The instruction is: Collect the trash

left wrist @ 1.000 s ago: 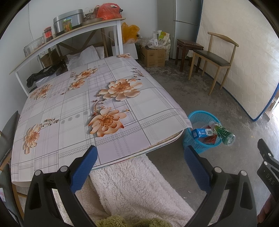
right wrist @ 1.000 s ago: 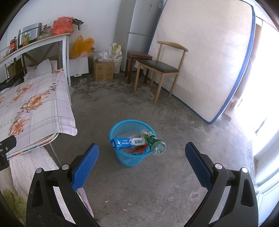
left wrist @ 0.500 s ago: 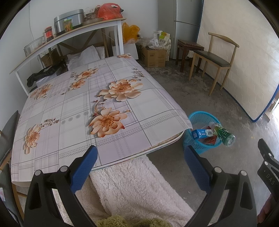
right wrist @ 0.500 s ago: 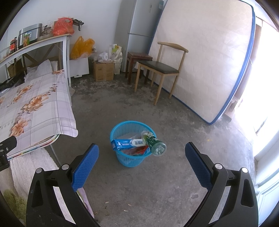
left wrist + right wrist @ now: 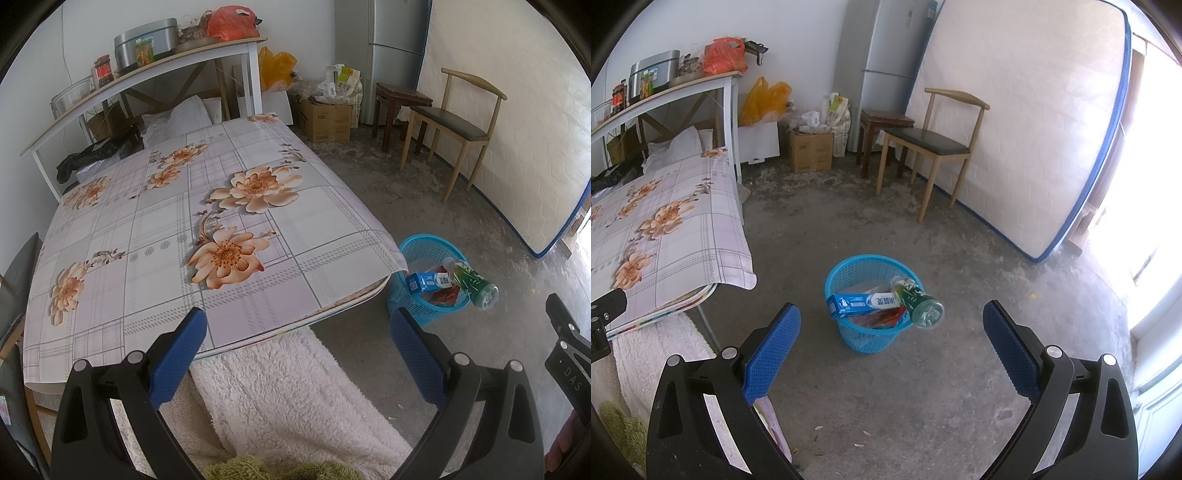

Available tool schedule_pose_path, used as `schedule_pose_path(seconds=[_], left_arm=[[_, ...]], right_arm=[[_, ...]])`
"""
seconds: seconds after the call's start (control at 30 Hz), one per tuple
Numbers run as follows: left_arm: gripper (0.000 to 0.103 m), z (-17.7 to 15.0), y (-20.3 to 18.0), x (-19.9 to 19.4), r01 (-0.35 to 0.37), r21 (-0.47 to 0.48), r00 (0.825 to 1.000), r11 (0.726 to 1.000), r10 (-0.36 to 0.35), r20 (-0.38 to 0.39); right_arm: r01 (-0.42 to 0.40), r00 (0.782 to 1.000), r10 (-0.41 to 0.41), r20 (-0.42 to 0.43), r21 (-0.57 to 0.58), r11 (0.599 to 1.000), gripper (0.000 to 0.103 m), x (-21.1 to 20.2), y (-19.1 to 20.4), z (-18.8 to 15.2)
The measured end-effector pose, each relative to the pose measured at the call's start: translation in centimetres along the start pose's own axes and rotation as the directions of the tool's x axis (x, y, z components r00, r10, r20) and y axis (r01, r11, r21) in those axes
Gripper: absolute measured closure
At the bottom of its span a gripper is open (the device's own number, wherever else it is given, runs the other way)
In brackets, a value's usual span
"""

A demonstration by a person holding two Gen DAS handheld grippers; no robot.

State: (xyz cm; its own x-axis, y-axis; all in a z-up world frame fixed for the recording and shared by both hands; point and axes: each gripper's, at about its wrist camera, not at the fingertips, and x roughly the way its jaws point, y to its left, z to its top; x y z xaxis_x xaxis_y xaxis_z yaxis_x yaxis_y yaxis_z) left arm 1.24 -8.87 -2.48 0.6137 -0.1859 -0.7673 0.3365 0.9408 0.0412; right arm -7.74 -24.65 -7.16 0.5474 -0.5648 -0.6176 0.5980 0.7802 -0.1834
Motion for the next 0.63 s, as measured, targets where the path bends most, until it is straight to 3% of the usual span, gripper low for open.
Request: schedule_pose_path(seconds=[0.63], left_arm=[[0.006,-0.21,-0.01,0.02,0.002,-0.006,1.000,1.000,-0.002,-0.005]], right_arm=[[0.001,1.000,-0.001,0.001,0.000,1.000,0.008,-0.04,0.13,0.02]])
